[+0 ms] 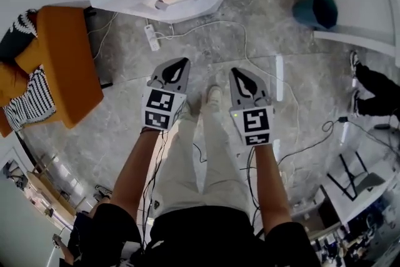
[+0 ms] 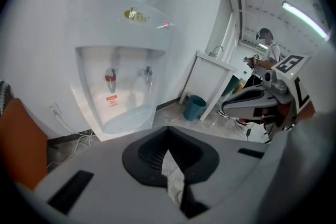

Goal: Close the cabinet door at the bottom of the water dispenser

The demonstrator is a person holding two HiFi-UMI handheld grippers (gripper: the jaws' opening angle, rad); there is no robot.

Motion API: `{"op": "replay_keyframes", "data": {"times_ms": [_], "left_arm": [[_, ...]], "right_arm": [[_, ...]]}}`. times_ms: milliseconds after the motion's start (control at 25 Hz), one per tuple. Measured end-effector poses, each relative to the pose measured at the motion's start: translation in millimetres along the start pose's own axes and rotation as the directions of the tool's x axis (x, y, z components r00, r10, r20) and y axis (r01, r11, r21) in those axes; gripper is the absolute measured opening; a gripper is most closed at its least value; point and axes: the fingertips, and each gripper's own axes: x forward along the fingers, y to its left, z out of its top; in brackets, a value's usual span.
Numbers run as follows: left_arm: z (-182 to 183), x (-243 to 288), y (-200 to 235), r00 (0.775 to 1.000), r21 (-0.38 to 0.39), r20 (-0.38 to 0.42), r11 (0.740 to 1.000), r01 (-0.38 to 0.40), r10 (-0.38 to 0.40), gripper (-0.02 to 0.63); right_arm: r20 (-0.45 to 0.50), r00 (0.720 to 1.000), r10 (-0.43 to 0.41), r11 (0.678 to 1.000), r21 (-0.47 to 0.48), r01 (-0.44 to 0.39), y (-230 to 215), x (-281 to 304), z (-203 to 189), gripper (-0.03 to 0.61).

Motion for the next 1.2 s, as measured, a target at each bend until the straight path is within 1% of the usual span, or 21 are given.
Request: {"op": "replay_keyframes", "data": {"times_ms": [120,240,440,600,720,880,1000,1200], "left_arm": [[24,-34,-5,1.0,-0.001,0.024,1.0,-0.002,0.002,0.009],[51,-70,-10,0.998,0.002,0.068,1.0,-0.015,0.015,0.009],[91,-117,-24,0.99,-0.028,0.139,0.999,-0.015,0.019,0.009],[119,-155,-37,0.979,0.007,0.2,1.0,-0.025,0.023,0.009],[148,-185,-43,0.967,0.046,0.253,0.998,-0.034,0.021,0.01],[185,-231,-54,0.944,0.093,0.328,0.994,-0.064,0.03,0.009],[201,-261,-64,0.927,0.104,0.375,0.992,-0.072,0.028,0.009],[222,-302,-79,0.902,0.122,0.431,0.988,-0.094,0.033,0.009]], "right_arm": [[0.034,0.999,0.021,1.0,-0.012,-0.02,11,-22,29,0.034],[0.076,0.997,0.029,0.999,-0.027,-0.027,19,-45,59,0.034],[0.158,0.987,0.022,1.0,-0.007,-0.021,24,-79,109,0.034],[0.218,0.976,0.013,1.0,-0.017,-0.009,37,-111,147,0.034],[0.265,0.964,0.014,1.0,-0.021,-0.009,43,-137,175,0.034],[0.316,0.949,0.005,1.0,0.005,-0.007,47,-170,205,0.034],[0.349,0.937,-0.004,1.0,-0.013,0.009,54,-193,226,0.034],[0.405,0.914,-0.005,0.998,-0.057,0.031,69,-228,257,0.034]]}}
